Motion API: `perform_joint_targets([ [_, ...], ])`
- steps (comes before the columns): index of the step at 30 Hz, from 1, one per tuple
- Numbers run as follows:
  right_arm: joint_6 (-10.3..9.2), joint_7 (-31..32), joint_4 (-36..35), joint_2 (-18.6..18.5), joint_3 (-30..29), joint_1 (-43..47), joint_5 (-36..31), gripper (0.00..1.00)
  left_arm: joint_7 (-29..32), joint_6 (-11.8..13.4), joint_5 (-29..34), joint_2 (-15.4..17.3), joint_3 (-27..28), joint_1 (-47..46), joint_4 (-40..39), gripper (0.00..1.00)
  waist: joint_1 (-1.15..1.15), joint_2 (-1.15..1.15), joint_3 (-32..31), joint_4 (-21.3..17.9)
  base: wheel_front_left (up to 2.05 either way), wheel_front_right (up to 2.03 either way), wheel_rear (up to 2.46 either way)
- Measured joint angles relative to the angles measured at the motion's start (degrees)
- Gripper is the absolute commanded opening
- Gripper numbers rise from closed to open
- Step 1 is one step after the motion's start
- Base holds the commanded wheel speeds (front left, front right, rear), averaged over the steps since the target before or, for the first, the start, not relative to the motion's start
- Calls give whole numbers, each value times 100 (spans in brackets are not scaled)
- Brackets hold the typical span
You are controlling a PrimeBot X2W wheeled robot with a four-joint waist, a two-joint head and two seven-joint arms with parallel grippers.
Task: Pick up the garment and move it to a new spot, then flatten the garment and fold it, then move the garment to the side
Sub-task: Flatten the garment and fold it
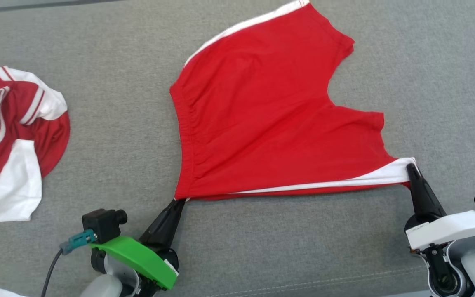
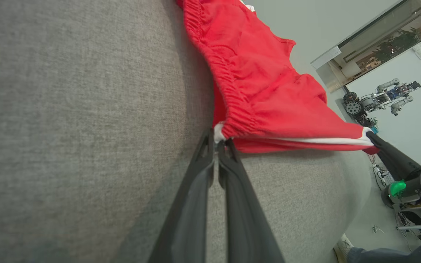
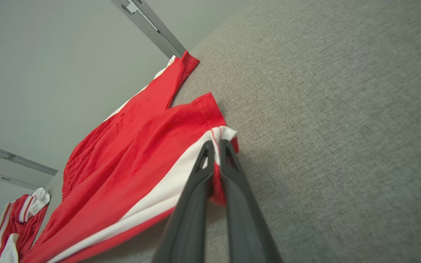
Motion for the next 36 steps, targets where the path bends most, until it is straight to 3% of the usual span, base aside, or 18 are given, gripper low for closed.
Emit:
perform_joint_targets([
  [4,0,-30,166,-37,174,-2,-292,0,-55,-1,-101,-73,-30,32,198,0,0,0,-122,100,0,0,0],
  [5,0,-46,203,-60,230,-2,-415,7,-65,-1,-109,-79,-36,32,242,7,0,0,-143,122,0,0,0],
  [7,-3,-53,259,-125,330,-2,-589,11,-79,-2,-125,-100,-83,24,269,22,0,0,-174,161,0,0,0],
  [9,-10,-63,296,-208,407,-2,-767,23,-98,-2,-127,-126,-144,21,322,41,0,0,-203,197,0,0,0],
  [11,-11,-96,309,-223,508,-3,-867,26,-107,-2,-183,-199,-155,21,372,53,0,0,-233,224,0,0,0],
  [12,-13,-96,330,-224,571,-3,-992,31,-118,-2,-191,-227,-175,17,397,64,0,0,-249,231,0,0,0],
  [14,-29,-99,352,-209,641,-6,-1093,40,-129,-2,-196,-237,-186,15,412,100,0,0,-278,231,0,0,0],
  [15,-59,-103,356,-214,691,-19,-1152,45,-131,-2,-224,-237,-186,13,411,100,0,0,-281,224,0,0,0],
  [16,-69,-105,369,-213,725,-40,-1251,61,-131,-2,-242,-240,-201,7,413,100,0,0,-279,213,0,0,0],
  [17,-70,-131,383,-198,735,-56,-1316,100,-131,-2,-243,-241,-227,-2,424,100,0,0,-276,205,0,0,0],
  [24,-135,-148,487,-166,902,-71,-1552,100,-70,-3,-187,-223,-666,-79,423,100,0,0,-307,172,0,0,0],
  [27,-256,-192,510,-209,923,-71,-1801,100,-107,-3,-89,-107,-694,-86,463,100,0,0,-341,162,0,0,0],
  [36,-490,-247,347,-520,687,-20,-2343,100,-334,-2,-29,169,-78,4,498,100,0,0,-644,136,0,0,0],
])
